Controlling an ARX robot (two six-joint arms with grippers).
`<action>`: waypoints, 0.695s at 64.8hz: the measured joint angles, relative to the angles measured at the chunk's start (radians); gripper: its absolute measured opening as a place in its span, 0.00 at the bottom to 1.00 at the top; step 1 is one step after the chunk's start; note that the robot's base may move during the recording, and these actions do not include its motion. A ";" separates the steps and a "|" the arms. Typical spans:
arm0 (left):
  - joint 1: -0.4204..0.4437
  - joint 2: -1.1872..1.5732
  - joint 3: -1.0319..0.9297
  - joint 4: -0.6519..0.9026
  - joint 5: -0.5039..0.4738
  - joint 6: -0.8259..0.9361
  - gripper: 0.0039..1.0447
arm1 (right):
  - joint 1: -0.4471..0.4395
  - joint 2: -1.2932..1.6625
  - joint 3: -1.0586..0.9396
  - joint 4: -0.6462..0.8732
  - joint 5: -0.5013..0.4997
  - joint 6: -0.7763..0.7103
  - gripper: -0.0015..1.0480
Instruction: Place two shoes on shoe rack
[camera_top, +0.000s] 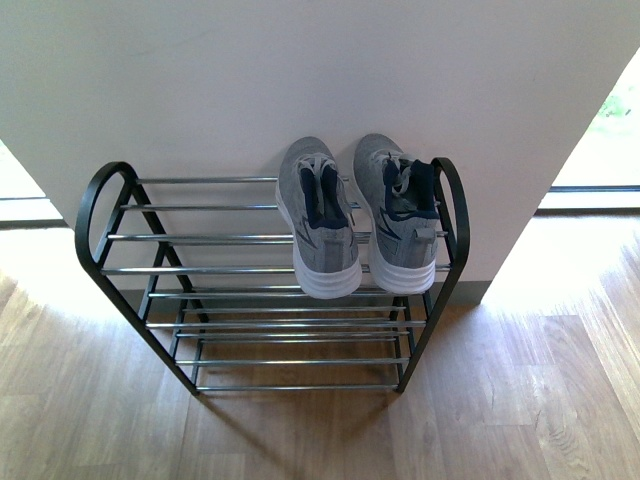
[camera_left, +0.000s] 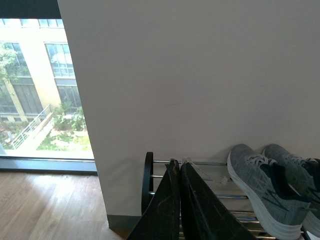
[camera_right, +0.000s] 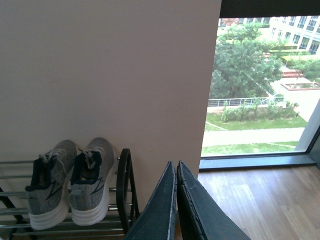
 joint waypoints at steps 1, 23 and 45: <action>0.000 -0.005 0.000 -0.005 0.000 0.000 0.01 | 0.000 0.000 0.000 0.000 0.000 0.000 0.02; 0.001 -0.174 0.000 -0.193 0.000 0.001 0.01 | 0.000 0.000 0.000 -0.001 0.000 0.000 0.02; 0.001 -0.175 0.000 -0.193 0.000 0.001 0.28 | 0.000 -0.001 0.000 -0.001 0.000 -0.001 0.33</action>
